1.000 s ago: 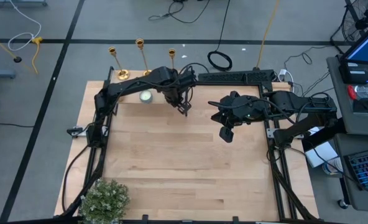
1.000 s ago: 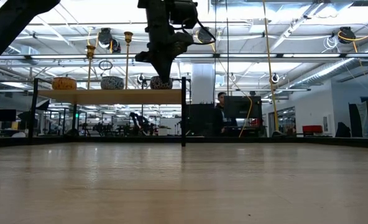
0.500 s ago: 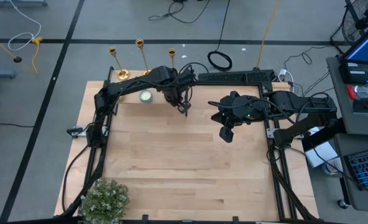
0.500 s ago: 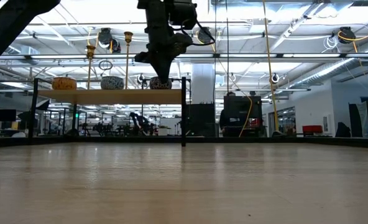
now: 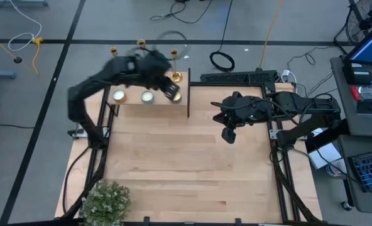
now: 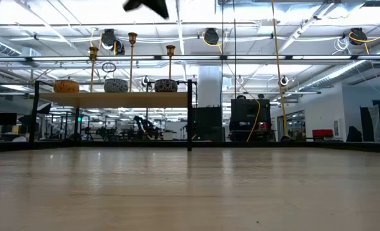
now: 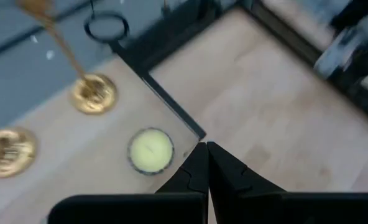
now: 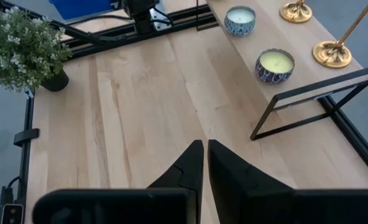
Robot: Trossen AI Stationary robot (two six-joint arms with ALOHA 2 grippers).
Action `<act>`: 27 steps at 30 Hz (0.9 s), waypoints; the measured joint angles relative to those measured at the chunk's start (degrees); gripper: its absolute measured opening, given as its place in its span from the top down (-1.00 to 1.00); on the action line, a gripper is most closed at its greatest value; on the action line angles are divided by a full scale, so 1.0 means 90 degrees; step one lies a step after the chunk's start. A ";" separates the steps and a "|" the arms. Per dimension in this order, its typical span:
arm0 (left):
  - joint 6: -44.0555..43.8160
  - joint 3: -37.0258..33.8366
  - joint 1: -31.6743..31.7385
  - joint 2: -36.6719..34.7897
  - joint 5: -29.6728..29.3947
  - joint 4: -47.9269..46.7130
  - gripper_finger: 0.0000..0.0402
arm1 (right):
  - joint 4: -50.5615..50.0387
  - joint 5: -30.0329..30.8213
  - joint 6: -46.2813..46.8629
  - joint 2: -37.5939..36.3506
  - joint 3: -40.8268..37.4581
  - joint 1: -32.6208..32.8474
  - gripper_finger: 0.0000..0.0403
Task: Pick & Place candle stick holders
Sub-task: Return to Home Position
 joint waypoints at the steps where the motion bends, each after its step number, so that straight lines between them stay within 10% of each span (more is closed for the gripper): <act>1: -0.0027 0.0000 -0.0004 -0.0195 -0.0102 0.0015 1.00 | 0.0023 0.0021 -0.0011 0.0000 0.0000 -0.0012 0.91; 12: 0.0689 -0.0012 -0.0032 -0.1124 -0.0537 -0.0718 1.00 | 0.0833 0.0201 0.0009 0.0000 0.0000 -0.0042 0.91; 27: 0.1366 -0.0010 0.0288 -0.2447 -0.0143 -0.1116 1.00 | 0.5327 0.0214 0.0171 0.0024 -0.1528 -0.0079 0.91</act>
